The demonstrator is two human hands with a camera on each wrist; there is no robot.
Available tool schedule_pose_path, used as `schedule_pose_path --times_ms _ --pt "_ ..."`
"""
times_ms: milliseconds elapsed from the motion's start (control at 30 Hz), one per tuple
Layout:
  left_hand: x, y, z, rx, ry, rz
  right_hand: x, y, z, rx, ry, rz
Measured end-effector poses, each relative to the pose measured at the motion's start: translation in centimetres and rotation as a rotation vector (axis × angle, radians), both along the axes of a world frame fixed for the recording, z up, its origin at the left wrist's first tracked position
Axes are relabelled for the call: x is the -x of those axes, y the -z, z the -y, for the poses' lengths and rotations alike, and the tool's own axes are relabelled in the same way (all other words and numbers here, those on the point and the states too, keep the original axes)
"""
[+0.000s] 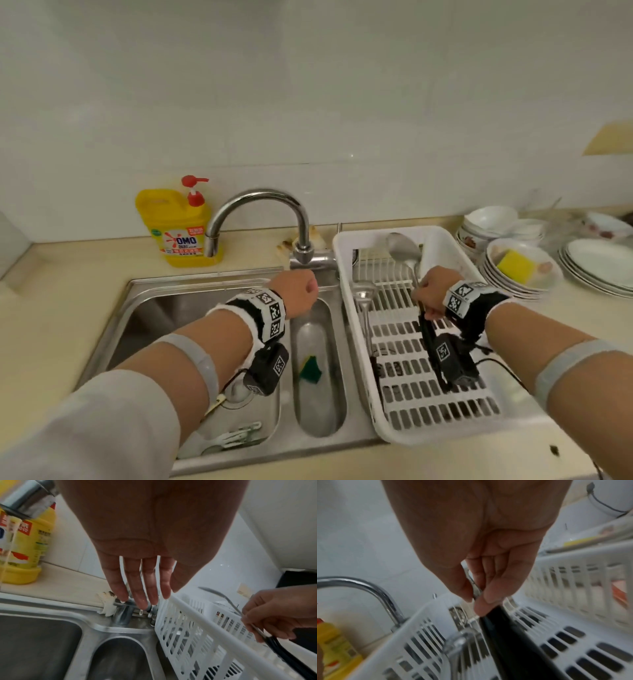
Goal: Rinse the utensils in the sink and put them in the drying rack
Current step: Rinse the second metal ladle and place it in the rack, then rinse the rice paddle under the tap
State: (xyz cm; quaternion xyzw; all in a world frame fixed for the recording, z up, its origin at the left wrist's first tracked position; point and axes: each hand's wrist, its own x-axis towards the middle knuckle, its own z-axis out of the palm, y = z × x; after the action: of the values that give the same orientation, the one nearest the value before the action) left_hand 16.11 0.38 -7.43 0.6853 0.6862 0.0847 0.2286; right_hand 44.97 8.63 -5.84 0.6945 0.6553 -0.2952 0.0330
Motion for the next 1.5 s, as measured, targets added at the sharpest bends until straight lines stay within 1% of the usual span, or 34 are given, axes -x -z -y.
schedule_pose_path --times_ms 133,200,300,400,467,633,733,833,933,1100,1200,1300,1400,1433,1500 --pt "-2.7 1.5 -0.4 0.041 -0.021 -0.036 -1.4 4.6 -0.5 0.081 -0.042 0.011" --pt "-3.3 2.2 -0.4 0.078 -0.049 -0.029 -1.2 6.0 -0.4 0.137 -0.062 0.029" --pt "-3.7 2.8 -0.3 0.115 -0.1 -0.033 -0.9 7.7 -0.7 0.136 -0.12 0.053" --pt "-3.8 3.2 -0.5 0.109 -0.149 -0.034 -1.6 8.4 -1.2 0.06 -0.162 0.149" --pt "-3.8 3.3 -0.7 0.111 -0.17 -0.035 -2.4 8.4 -1.6 0.003 -0.157 0.199" --pt "-4.6 3.5 -1.4 0.115 -0.175 -0.044 -5.2 8.5 -2.3 -0.069 -0.135 0.292" --pt "-5.1 3.7 -1.8 0.121 -0.155 -0.07 -6.7 8.5 -2.6 -0.048 -0.162 0.356" --pt "-5.4 3.9 -2.2 0.123 -0.142 -0.079 -7.4 9.3 -2.5 -0.015 -0.198 0.384" --pt "-5.6 3.8 -2.6 0.132 -0.134 -0.079 -7.9 10.3 -2.1 -0.027 -0.244 0.446" --pt "-5.3 4.3 -2.8 0.152 -0.123 -0.085 -7.7 9.9 -2.0 -0.04 -0.092 0.375" --pt "-5.2 4.5 -2.6 0.156 -0.115 -0.101 -7.6 9.2 -1.9 -0.039 -0.076 0.346" --pt "-4.6 4.9 -2.3 0.155 -0.122 -0.081 -6.6 7.8 -1.4 -0.11 -0.081 0.325" --pt "-3.8 5.0 -1.7 0.162 -0.125 -0.057 -3.6 4.9 -1.3 -0.181 -0.189 0.284" --pt "-3.4 5.0 -1.4 0.172 -0.13 -0.054 -2.2 3.7 -1.3 -0.22 -0.257 0.248" --pt "-2.4 5.1 -0.7 0.176 -0.149 -0.051 0.7 1.4 -0.8 -0.374 -0.436 0.159"
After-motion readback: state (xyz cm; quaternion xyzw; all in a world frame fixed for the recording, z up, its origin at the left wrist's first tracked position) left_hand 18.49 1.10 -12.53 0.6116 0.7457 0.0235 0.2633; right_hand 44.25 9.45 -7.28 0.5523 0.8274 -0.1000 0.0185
